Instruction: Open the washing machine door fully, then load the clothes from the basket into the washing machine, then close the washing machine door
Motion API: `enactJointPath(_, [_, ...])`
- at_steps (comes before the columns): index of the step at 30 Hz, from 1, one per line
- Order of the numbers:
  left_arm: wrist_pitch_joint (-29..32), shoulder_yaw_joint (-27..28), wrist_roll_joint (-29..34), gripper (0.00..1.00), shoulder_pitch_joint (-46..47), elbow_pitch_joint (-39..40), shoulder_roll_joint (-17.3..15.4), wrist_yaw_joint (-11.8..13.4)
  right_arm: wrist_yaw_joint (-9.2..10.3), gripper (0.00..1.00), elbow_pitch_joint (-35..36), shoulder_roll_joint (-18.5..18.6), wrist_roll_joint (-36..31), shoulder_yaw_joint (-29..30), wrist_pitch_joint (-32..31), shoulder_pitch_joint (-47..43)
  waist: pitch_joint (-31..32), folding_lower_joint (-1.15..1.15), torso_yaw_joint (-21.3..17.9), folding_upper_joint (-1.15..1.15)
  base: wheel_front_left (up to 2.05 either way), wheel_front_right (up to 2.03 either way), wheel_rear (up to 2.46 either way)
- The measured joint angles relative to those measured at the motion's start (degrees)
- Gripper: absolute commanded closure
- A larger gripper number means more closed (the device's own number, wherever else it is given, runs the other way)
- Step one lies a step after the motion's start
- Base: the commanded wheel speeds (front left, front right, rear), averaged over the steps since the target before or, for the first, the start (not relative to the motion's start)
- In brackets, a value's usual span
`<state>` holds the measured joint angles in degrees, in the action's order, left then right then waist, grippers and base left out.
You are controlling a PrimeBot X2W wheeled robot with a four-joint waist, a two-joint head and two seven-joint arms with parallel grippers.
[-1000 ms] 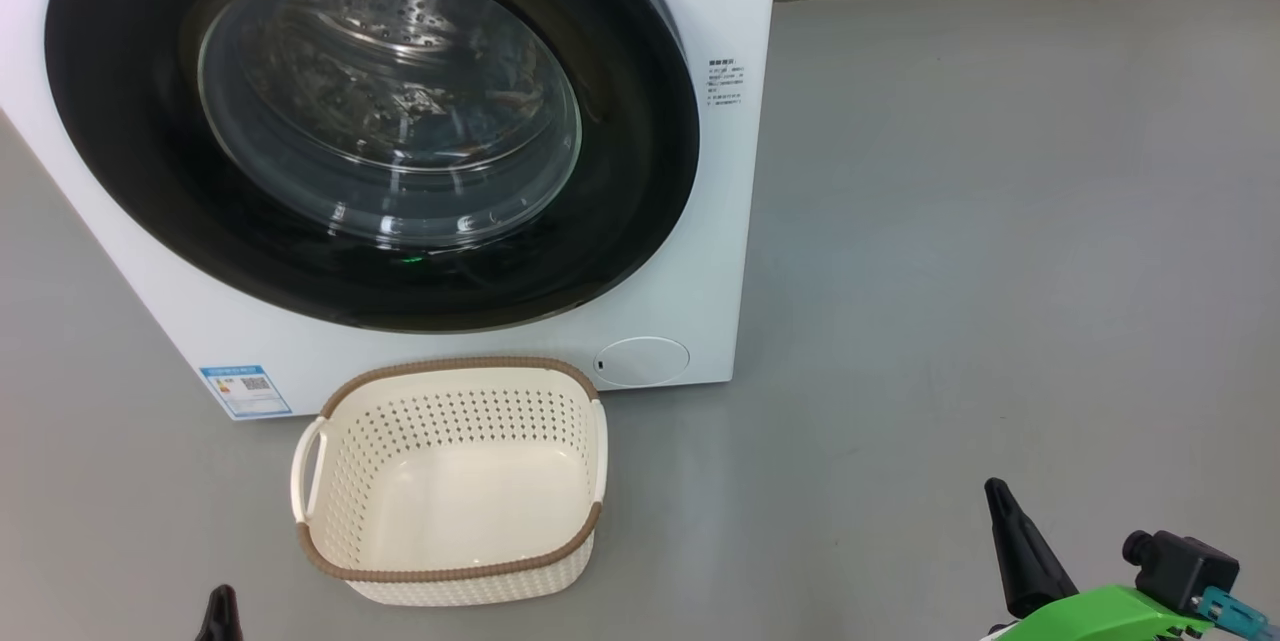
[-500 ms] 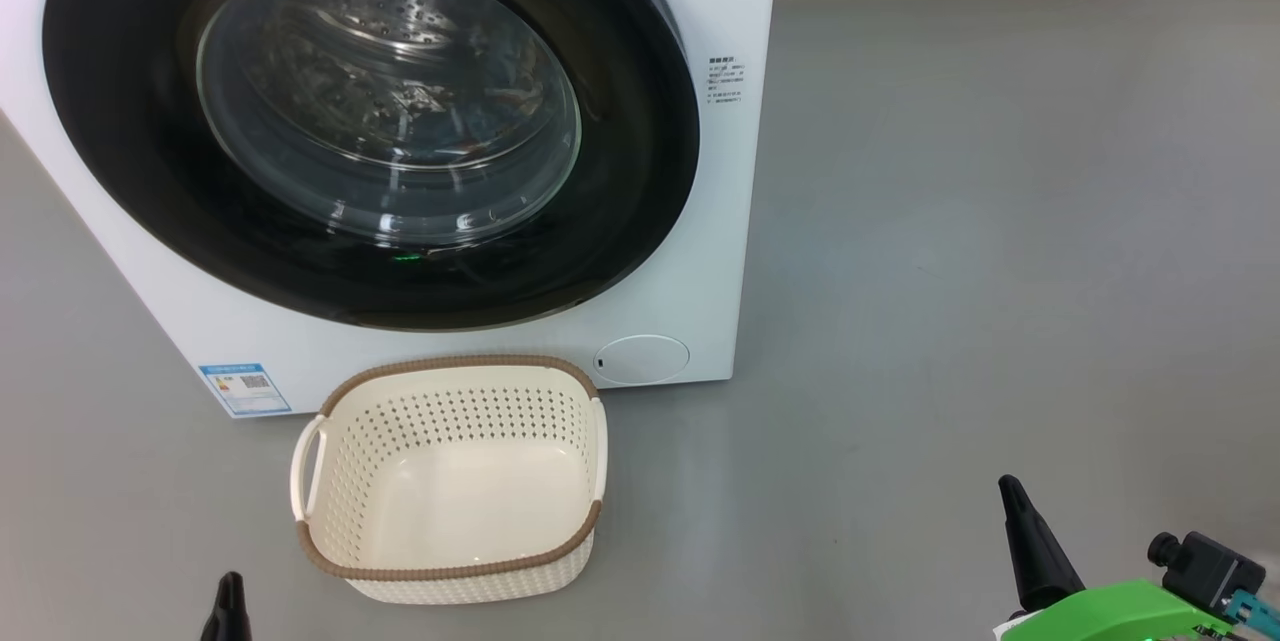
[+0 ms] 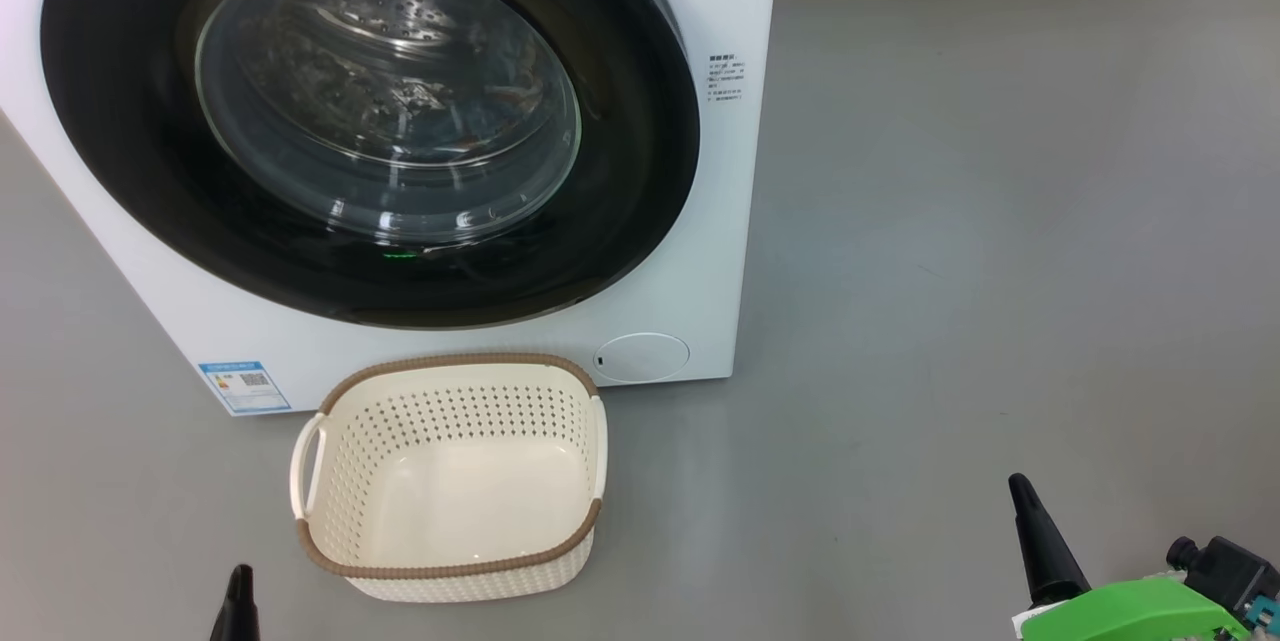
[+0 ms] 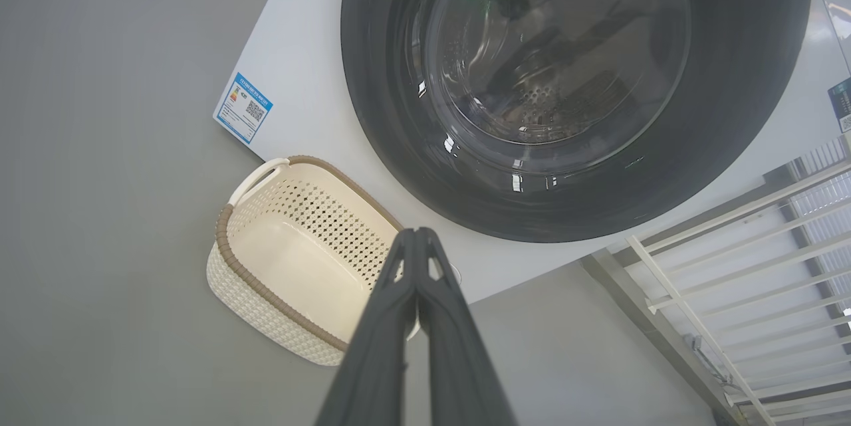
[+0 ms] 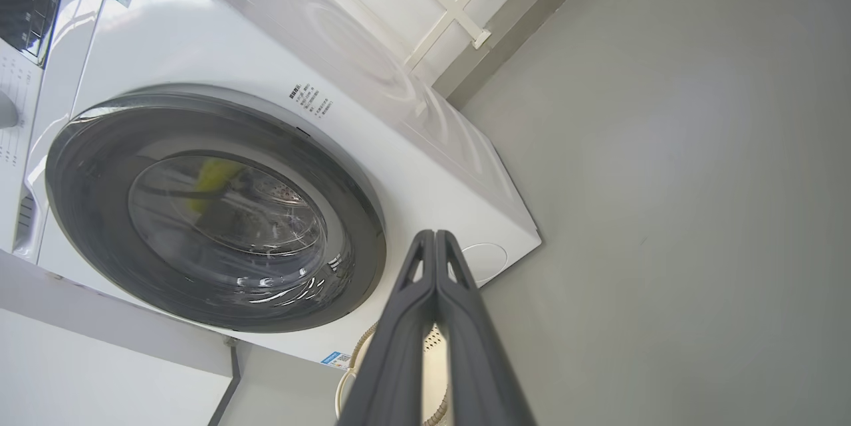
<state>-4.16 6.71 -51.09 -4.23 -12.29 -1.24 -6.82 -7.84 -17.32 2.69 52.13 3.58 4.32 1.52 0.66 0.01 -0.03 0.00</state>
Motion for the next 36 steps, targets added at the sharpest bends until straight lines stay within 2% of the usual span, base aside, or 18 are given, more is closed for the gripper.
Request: enactJointPath(36, [5.8,-0.9,-22.4,1.00,4.5,-1.6,-0.2,-0.1,0.02,1.00,0.9,0.0,21.6,2.3,-5.8,1.1,-0.5,0.00,0.0,0.00,0.00,0.00,0.00])
